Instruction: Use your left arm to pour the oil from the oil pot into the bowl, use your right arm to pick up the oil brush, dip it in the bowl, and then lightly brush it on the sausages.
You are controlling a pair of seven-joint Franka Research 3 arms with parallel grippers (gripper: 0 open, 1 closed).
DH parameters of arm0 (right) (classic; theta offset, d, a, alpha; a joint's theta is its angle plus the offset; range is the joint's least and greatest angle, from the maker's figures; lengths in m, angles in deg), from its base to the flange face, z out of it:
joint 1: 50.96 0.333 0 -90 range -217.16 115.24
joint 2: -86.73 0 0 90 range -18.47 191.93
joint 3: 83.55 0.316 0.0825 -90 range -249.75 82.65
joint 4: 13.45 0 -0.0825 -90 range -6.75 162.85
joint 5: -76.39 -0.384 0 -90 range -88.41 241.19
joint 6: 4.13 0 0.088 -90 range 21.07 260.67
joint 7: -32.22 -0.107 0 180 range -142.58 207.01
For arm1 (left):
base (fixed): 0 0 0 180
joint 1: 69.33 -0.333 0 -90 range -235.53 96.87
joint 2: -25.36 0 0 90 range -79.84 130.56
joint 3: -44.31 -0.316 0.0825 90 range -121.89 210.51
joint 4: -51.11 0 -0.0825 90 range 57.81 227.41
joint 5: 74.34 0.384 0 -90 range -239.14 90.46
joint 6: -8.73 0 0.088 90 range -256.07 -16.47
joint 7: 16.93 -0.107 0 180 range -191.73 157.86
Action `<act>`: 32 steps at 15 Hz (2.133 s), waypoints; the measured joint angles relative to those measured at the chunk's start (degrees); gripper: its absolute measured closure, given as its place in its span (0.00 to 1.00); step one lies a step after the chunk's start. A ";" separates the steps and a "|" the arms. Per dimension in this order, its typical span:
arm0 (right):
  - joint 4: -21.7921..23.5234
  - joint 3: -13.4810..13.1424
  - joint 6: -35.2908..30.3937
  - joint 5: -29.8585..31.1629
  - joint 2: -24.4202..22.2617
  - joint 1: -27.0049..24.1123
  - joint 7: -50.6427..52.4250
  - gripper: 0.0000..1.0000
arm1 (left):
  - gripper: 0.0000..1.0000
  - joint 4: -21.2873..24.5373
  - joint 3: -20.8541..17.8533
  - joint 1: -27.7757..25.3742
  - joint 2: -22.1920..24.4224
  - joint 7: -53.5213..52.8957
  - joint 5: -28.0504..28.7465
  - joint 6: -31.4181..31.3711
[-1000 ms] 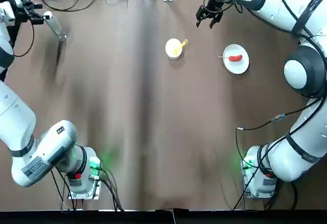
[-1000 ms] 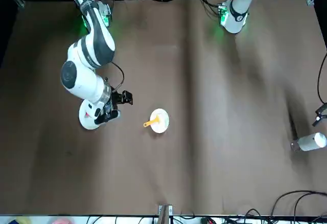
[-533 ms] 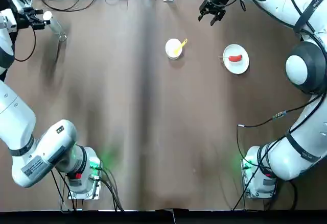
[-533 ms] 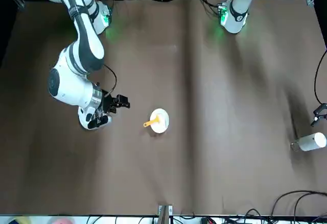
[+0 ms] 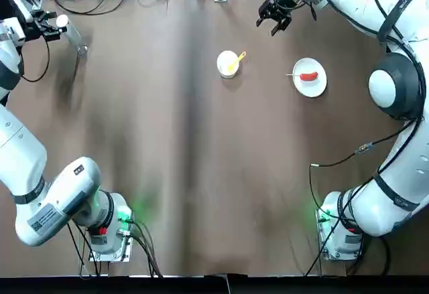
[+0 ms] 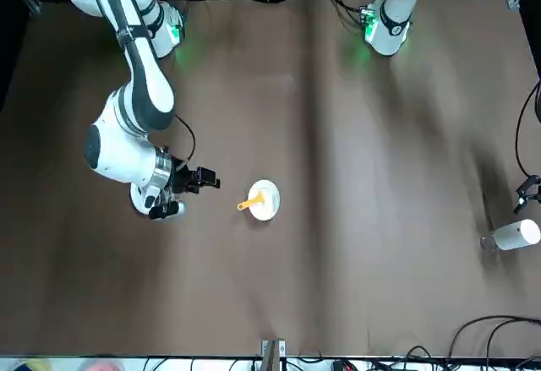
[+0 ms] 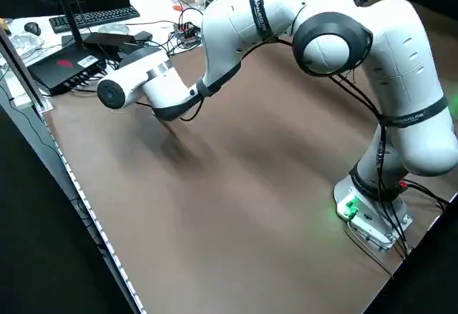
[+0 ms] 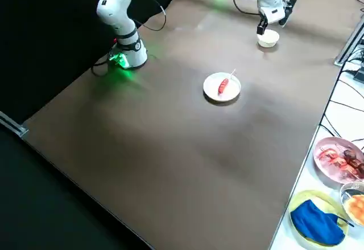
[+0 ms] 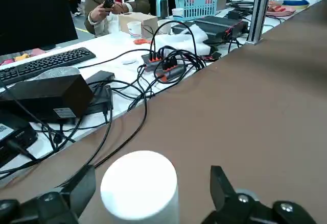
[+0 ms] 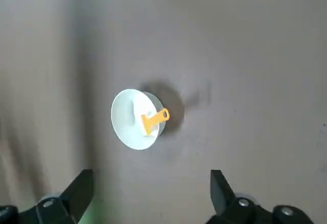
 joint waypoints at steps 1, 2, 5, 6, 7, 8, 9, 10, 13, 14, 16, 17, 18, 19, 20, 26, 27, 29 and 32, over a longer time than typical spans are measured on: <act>-0.05 0.03 0.05 -0.06 0.07 0.03 0.00 0.00 | 0.01 -0.08 0.00 -0.05 -0.26 -0.29 -0.01 0.00; -0.07 0.07 0.05 -0.10 0.16 0.07 0.00 0.00 | 0.01 -0.09 0.00 -0.18 -0.56 -0.75 -0.06 -0.03; -0.09 0.13 0.10 -0.80 0.40 0.11 -0.01 0.00 | 0.01 -0.15 -0.08 -0.66 -1.62 -2.97 -0.89 -0.03; -0.11 0.13 0.10 -1.88 0.61 0.11 -0.10 0.00 | 0.01 -0.18 -0.15 -0.72 -1.96 -4.39 -0.94 -0.03; -0.27 0.12 0.10 -2.96 0.98 0.11 -0.12 0.00 | 0.01 -0.18 -0.18 -0.76 -2.25 -6.67 -0.96 -0.03; -0.67 0.11 0.10 -3.67 1.51 0.09 -0.12 0.00 | 0.01 -0.18 -0.18 -0.75 -2.50 -9.57 -0.99 -0.03; -1.14 0.09 0.10 -4.06 2.07 0.06 -0.13 0.00 | 0.01 -0.18 -0.17 -0.65 -2.75 -12.56 -0.99 -0.03; -1.51 0.07 0.10 -4.34 2.49 0.02 -0.14 0.00 | 0.01 -0.18 -0.17 -0.50 -2.98 -14.83 -1.00 -0.03; -2.02 0.04 0.10 -5.47 3.47 -0.04 -0.18 0.00 | 0.01 -0.18 -0.07 0.55 -3.39 -16.26 -1.77 -0.45; -2.06 0.03 0.10 -6.47 3.78 -0.06 -0.18 0.00 | 0.01 -0.16 -0.07 0.89 -3.54 -16.21 -3.07 -0.79; -2.76 -0.02 0.10 -8.05 4.97 -0.21 -0.18 0.00 | 0.01 -0.09 -0.18 0.93 -5.13 -16.16 -8.72 -1.32; -3.08 -0.04 0.10 -8.13 5.33 -0.41 -0.19 0.00 | 0.01 -0.10 -0.22 0.82 -5.92 -16.16 -9.99 -1.33; -3.43 -0.04 0.10 -8.19 5.66 -0.65 -0.19 0.00 | 0.01 -0.10 -0.23 0.73 -6.70 -16.16 -11.10 -1.49; -3.65 -0.04 0.08 -8.20 5.98 -0.84 -0.19 0.01 | 0.01 -0.13 -0.23 0.74 -7.35 -16.16 -12.12 -2.26; -3.76 -0.04 0.08 -8.22 6.24 -0.96 -0.19 0.03 | 0.01 -0.15 -0.22 0.82 -7.87 -16.06 -13.13 -3.31; -4.76 -0.04 -0.16 -8.35 7.10 -1.46 -0.19 0.07 | 0.22 -0.55 -0.05 1.24 -8.44 -13.22 -15.49 -4.64; -5.02 -0.04 -0.31 -8.74 7.34 -1.59 -0.19 0.08 | 0.32 -0.58 -0.04 1.32 -8.45 -12.65 -16.09 -4.84; -5.33 -0.04 -0.45 -9.86 7.79 -1.69 -0.18 0.10 | 0.34 -0.61 0.03 1.51 -8.45 -11.68 -16.71 -5.65; -5.51 -0.04 -0.47 -10.26 8.11 -1.79 -0.17 0.14 | 0.34 -0.77 0.31 1.79 -8.44 -10.88 -16.96 -6.56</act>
